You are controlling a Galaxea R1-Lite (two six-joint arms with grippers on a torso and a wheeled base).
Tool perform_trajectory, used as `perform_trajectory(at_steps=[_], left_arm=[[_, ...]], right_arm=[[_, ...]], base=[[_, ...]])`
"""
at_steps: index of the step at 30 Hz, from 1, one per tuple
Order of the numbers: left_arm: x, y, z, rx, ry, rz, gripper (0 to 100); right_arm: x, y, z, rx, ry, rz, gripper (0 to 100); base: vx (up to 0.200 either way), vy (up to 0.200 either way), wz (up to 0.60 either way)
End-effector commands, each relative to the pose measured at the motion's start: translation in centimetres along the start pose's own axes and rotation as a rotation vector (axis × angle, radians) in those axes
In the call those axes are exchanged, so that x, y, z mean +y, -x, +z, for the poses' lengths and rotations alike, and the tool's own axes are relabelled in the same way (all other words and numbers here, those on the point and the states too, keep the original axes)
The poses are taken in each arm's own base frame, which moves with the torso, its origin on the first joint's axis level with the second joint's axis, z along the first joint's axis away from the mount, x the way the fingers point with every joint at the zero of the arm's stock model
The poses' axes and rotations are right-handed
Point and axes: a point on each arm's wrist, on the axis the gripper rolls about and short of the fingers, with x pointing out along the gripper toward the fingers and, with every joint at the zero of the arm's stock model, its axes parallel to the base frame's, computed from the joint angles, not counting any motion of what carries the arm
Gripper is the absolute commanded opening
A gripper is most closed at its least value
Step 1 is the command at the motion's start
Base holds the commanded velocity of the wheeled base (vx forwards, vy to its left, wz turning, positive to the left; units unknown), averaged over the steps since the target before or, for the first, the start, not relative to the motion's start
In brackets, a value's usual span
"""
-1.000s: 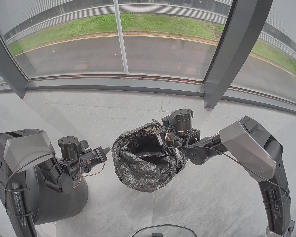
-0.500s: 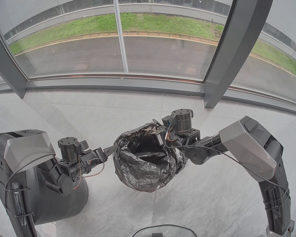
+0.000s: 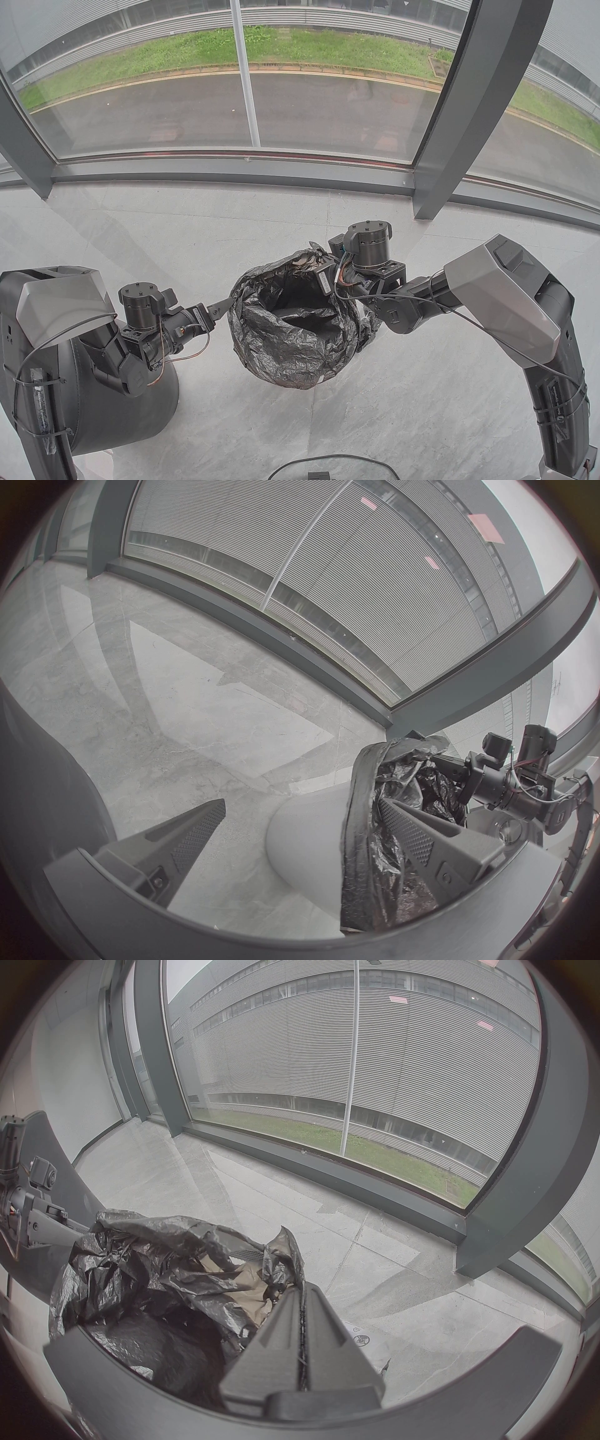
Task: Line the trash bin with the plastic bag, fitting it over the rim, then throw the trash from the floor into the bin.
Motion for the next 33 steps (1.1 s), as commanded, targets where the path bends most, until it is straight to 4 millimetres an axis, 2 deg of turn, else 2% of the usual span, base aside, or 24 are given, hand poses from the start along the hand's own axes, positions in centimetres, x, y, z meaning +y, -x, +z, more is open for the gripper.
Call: perform_trajectory(at_steps=[1,11,24,25,33], left_arm=[[0.9,-0.3,-0.6,0.006,-0.001,0.029,100],[1.7,-0.7,-1.6,0.038,-0.009,0.046,100],[1.6,-0.8,-1.6,0.038,-0.019,0.04,100],[1.6,-0.8,-1.6,0.038,-0.019,0.04,100],[1.5,-0.8,-1.5,0.034,-0.019,0.037,100]], right_arm=[[0.0,-0.1,-0.1,0.002,0.001,0.001,0],[-0.3,-0.4,-0.7,0.013,0.0,-0.008,0],[-1.0,-0.3,-0.2,-0.011,-0.024,-0.031,0],[-1.0,-0.3,-0.2,-0.011,-0.024,-0.031,100],[-0.8,-0.3,0.0,-0.028,-0.031,-0.031,100]], base=[[0.0,0.0,0.0],[0.0,0.0,0.0],[0.0,0.0,0.0],[0.0,0.0,0.0],[0.0,0.0,0.0]])
